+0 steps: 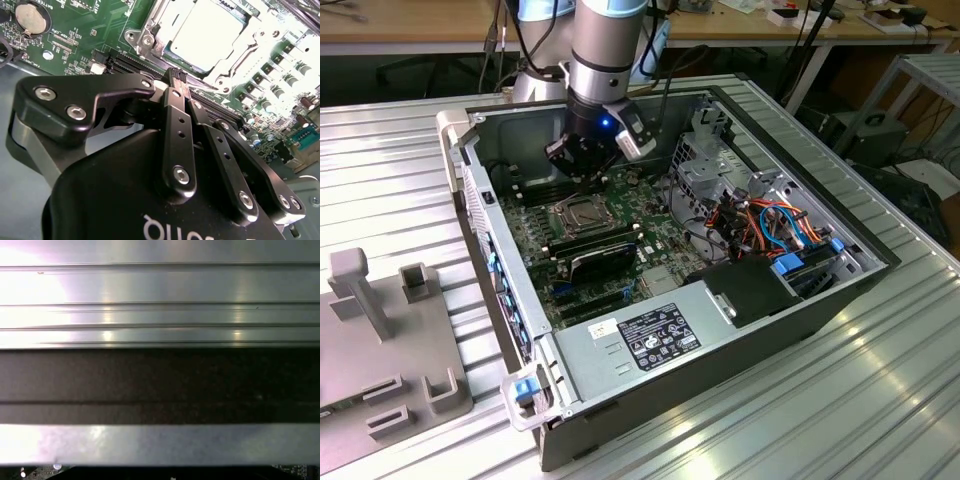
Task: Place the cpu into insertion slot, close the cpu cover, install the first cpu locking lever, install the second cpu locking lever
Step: 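Install the first cpu locking lever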
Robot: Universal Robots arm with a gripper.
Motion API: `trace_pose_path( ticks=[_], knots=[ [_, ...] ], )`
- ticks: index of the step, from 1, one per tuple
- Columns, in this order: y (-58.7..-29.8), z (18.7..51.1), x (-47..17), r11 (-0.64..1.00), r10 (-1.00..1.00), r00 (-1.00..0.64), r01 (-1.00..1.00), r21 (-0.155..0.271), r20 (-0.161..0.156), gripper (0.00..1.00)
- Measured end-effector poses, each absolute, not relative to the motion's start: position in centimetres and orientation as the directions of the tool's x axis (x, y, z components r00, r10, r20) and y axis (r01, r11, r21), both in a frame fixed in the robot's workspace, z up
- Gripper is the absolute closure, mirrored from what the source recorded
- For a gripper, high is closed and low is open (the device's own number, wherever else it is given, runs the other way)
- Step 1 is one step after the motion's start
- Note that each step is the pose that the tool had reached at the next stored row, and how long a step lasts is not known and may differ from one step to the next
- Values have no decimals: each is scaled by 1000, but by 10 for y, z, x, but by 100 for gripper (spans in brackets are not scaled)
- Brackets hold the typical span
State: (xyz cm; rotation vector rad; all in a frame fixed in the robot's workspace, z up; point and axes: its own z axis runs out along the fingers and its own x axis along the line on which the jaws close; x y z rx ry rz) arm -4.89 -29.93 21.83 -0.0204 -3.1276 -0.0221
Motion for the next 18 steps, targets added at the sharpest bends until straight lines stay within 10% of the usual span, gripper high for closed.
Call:
trace_pose_path(
  ticks=[18],
  knots=[
    [-294,217,-40,1000,4,-1000,5,17,14,89]
  ],
)
